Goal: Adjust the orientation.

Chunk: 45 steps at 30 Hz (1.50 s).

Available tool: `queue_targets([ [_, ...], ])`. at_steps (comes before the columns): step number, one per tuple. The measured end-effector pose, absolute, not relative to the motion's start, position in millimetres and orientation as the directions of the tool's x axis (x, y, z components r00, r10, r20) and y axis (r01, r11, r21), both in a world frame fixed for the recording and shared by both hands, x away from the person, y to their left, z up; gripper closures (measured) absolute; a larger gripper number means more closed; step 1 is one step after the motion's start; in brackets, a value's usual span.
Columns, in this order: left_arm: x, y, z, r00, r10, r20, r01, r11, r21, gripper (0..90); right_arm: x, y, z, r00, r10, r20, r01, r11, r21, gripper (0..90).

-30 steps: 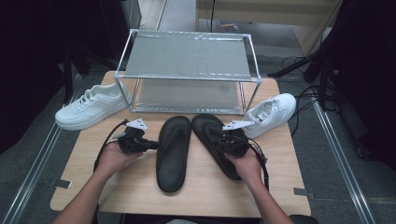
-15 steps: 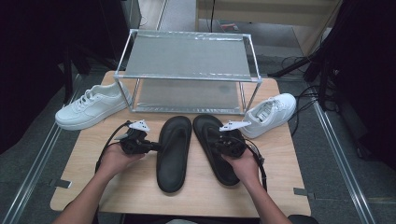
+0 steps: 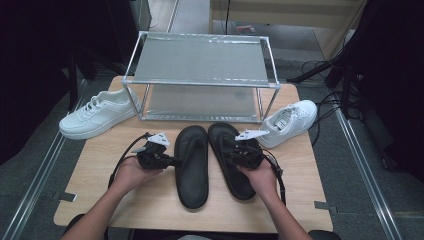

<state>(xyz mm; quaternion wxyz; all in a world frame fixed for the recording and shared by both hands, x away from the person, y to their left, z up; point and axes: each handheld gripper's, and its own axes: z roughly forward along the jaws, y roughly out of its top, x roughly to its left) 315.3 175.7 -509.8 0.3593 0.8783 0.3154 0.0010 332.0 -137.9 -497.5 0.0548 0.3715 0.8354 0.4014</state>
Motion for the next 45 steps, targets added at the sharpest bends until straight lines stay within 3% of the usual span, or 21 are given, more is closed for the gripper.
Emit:
queue_targets([
  [22,307.3,152.6,-512.0,0.826,0.5,-0.261,0.536,-0.551,0.64,89.9,332.9,-139.8,-499.4,-0.713,0.664,0.227,0.585,0.383,0.715,86.5],
  [28,303.4,143.6,-510.7,0.842,0.487,-0.233,0.51,-0.576,0.638,89.8,332.7,-140.9,-499.4,-0.708,0.668,0.228,0.587,0.378,0.716,85.4],
  [34,303.9,153.7,-502.3,0.835,0.494,-0.244,0.515,-0.542,0.664,84.4,329.0,-144.6,-496.6,-0.698,0.68,0.222,0.576,0.35,0.738,81.8],
  [38,302.4,159.6,-496.1,0.828,0.502,-0.249,0.517,-0.514,0.684,79.6,322.2,-148.8,-490.1,-0.704,0.676,0.217,0.549,0.325,0.77,76.3],
  [43,303.0,167.8,-494.4,0.82,0.52,-0.239,0.522,-0.51,0.683,67.1,310.4,-151.4,-488.6,-0.706,0.665,0.246,0.541,0.282,0.793,56.2],
  [45,304.4,171.2,-494.7,0.812,0.533,-0.238,0.533,-0.509,0.676,64.3,308.6,-150.7,-489.8,-0.706,0.665,0.244,0.537,0.279,0.796,53.1],
])
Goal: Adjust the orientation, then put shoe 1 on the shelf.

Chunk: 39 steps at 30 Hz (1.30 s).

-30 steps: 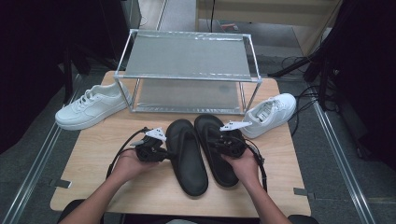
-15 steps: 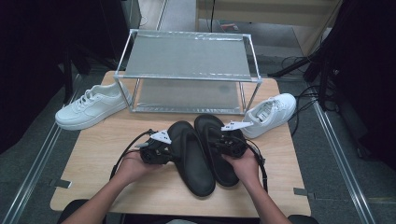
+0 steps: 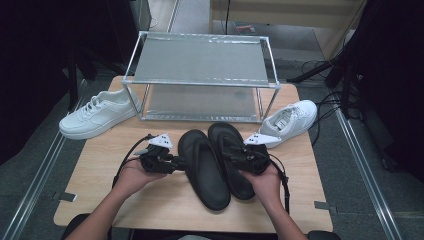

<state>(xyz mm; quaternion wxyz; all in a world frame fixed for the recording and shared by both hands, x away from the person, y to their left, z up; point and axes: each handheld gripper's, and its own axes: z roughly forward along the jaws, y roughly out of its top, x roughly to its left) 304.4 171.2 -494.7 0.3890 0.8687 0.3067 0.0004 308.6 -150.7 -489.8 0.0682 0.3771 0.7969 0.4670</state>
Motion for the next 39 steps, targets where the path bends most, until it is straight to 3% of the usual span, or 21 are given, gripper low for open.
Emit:
queue_targets([
  [10,309.4,189.1,-491.9,0.781,0.57,-0.254,0.56,-0.461,0.688,47.5,297.7,-134.6,-506.4,-0.692,0.687,0.22,0.542,0.294,0.787,44.4],
  [21,312.0,201.0,-491.8,0.762,0.593,-0.259,0.576,-0.438,0.691,42.9,301.5,-120.3,-517.4,-0.674,0.703,0.228,0.57,0.298,0.766,44.4],
  [39,313.5,211.7,-491.9,0.747,0.612,-0.262,0.587,-0.421,0.691,40.6,305.1,-114.9,-523.8,-0.647,0.731,0.217,0.578,0.284,0.765,55.1],
])
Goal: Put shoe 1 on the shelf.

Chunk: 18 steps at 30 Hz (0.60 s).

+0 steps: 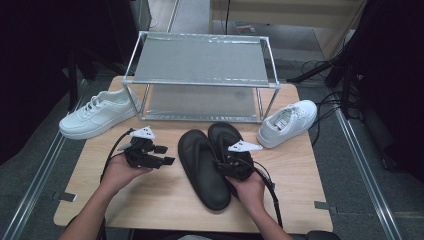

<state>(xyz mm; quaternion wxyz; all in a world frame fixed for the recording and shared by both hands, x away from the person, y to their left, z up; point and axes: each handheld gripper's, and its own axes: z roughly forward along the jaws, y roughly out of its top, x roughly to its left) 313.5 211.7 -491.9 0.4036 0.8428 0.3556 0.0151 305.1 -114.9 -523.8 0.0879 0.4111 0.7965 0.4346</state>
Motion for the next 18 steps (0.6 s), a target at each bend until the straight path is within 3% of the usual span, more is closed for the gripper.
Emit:
queue_targets([
  [5,314.0,213.9,-491.6,0.743,0.617,-0.26,0.587,-0.414,0.696,40.6,304.2,-113.8,-522.9,-0.63,0.744,0.224,0.592,0.272,0.759,60.1],
  [7,314.1,214.5,-491.4,0.742,0.617,-0.26,0.587,-0.412,0.696,40.6,303.8,-114.8,-522.3,-0.613,0.751,0.245,0.614,0.257,0.747,66.2],
  [18,312.4,214.7,-489.7,0.748,0.614,-0.252,0.576,-0.412,0.706,40.6,307.3,-117.4,-519.0,-0.565,0.766,0.308,0.676,0.215,0.705,70.4],
])
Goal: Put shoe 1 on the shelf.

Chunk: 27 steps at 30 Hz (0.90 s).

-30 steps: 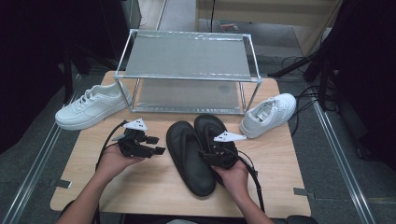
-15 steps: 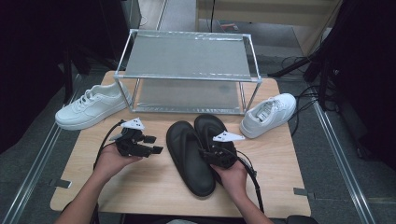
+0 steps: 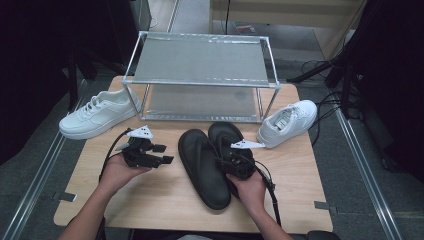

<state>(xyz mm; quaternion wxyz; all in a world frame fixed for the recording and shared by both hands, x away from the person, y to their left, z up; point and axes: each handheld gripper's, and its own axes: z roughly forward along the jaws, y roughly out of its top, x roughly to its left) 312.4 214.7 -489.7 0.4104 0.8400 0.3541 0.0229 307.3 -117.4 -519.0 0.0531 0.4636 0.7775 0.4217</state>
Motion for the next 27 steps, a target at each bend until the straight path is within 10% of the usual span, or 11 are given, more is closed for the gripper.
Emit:
queue_targets([
  [27,303.4,223.9,-484.9,0.74,0.63,-0.237,0.568,-0.395,0.722,41.7,316.6,-118.5,-497.4,-0.606,0.746,0.278,0.644,0.254,0.721,76.0],
])
